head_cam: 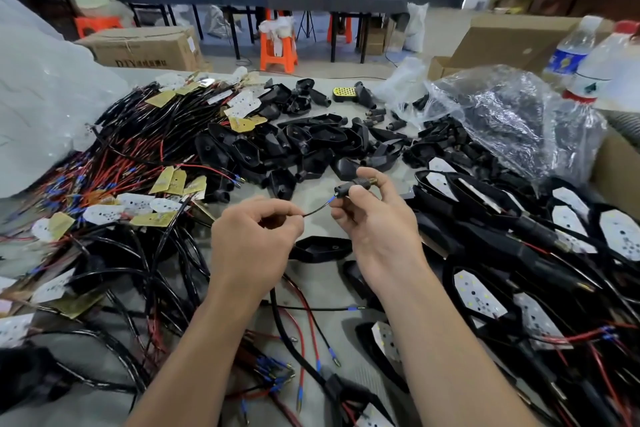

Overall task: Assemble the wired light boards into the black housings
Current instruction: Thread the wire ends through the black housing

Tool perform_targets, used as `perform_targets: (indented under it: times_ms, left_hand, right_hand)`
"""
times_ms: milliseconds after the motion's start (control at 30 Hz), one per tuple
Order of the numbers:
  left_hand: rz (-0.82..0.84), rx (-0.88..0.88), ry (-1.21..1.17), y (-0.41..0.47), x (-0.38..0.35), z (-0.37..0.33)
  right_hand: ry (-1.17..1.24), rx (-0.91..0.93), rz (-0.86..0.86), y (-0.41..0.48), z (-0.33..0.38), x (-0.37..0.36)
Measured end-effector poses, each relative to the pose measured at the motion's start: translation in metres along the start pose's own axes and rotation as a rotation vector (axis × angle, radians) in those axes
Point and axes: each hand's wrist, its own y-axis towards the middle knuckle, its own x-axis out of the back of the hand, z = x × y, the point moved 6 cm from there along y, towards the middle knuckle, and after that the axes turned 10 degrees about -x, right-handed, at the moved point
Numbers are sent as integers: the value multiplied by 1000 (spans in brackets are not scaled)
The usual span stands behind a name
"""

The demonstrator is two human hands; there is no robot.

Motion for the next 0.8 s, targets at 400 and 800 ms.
perform_targets:
  times_ms: [400, 800]
  left_hand:
    - [-33, -57, 49, -4, 3, -8]
    - [-74, -28, 99, -8, -2, -12]
  right_hand:
    - [-148, -12, 29, -5, -1, -4]
    - [-96, -142, 146, -6, -17, -10]
